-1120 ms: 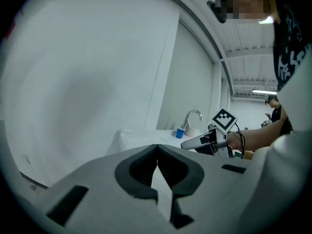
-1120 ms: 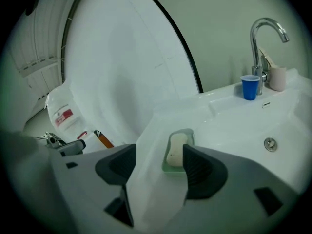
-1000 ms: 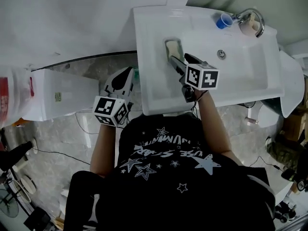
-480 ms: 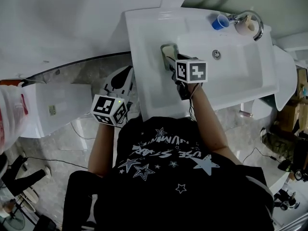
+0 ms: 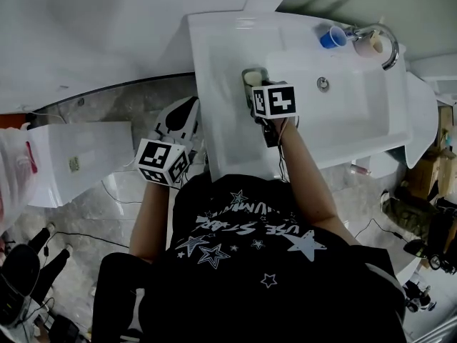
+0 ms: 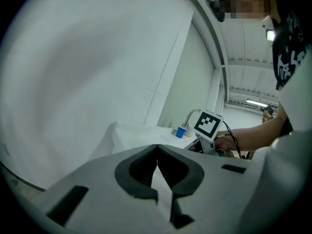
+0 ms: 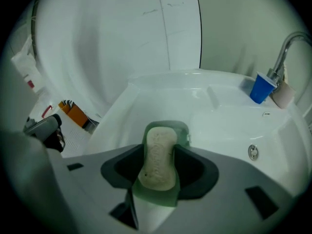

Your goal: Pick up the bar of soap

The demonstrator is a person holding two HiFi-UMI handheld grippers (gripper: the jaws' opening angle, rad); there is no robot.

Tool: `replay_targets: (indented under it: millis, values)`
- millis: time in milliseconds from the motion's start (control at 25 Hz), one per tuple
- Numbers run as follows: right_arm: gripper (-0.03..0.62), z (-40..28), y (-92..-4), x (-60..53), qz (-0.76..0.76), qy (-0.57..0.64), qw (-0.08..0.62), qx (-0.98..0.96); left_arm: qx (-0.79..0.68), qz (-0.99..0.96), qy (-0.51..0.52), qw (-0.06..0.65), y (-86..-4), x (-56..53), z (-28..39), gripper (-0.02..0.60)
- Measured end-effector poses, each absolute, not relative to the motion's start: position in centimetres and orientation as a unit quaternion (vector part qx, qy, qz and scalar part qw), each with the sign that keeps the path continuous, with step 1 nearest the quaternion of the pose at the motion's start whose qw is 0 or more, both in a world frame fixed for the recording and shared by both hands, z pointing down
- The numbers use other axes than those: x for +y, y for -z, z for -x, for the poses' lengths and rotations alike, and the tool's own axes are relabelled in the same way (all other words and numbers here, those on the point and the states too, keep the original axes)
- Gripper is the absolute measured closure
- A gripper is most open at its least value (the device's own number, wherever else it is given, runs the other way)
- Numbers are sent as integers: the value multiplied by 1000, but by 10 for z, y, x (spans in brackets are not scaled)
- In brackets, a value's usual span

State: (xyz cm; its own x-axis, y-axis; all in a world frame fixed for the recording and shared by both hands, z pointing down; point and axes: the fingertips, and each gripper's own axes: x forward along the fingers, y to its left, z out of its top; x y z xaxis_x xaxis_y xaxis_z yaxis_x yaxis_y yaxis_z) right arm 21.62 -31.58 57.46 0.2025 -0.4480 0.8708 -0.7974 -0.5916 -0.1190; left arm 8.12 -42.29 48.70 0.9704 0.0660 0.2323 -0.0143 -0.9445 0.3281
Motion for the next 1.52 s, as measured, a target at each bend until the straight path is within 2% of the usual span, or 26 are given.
replay_targets:
  millis: [640, 1280, 1520]
  values:
    - [402, -222, -589, -318, -673, -568, 298, -369, 17, -977, -126, 171, -496, -423, -85, 571]
    - [403, -223, -584, -322, -701, -516, 305, -385, 34, -978, -122, 166, -491, -414, -86, 571]
    - [404, -222, -568, -319, -723, -495, 259, -407, 34, -979, -120, 160, -487, -409, -84, 572]
